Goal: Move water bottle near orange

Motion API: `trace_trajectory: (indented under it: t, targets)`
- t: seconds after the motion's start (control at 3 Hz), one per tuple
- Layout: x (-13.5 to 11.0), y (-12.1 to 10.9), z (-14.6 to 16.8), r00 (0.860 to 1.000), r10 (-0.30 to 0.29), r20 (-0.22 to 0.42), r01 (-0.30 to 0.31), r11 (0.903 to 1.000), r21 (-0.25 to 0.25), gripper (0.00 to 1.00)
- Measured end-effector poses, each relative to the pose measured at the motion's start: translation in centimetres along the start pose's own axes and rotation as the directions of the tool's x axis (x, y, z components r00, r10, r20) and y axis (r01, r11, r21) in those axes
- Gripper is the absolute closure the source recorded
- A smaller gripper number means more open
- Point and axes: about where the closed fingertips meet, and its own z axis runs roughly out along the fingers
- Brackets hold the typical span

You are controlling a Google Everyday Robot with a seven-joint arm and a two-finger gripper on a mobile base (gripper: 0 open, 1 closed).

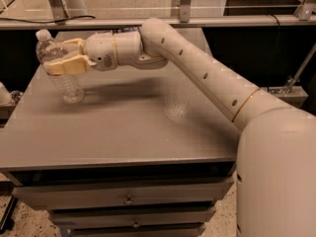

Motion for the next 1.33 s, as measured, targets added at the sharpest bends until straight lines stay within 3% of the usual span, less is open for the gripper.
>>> trace_trajectory:
  t: [0.33, 0.67, 1.0, 1.33]
  targets:
    - [0.0, 0.0, -0.1, 1.0, -0.004, -0.001, 0.004, 1.0, 0.001, 1.0]
    - [-0.2, -0.9, -1.6, 1.0, -0.013, -0.01, 0.013, 0.9989, 0.045, 1.0]
    - [-0.6, -3.8, -5.1, 1.0, -0.006, -0.02, 0.009, 0.989, 0.148, 1.0]
    - [-0.7, -6.6, -8.2, 1.0, 0.0, -0.027, 0.006, 0.9717, 0.236, 1.0]
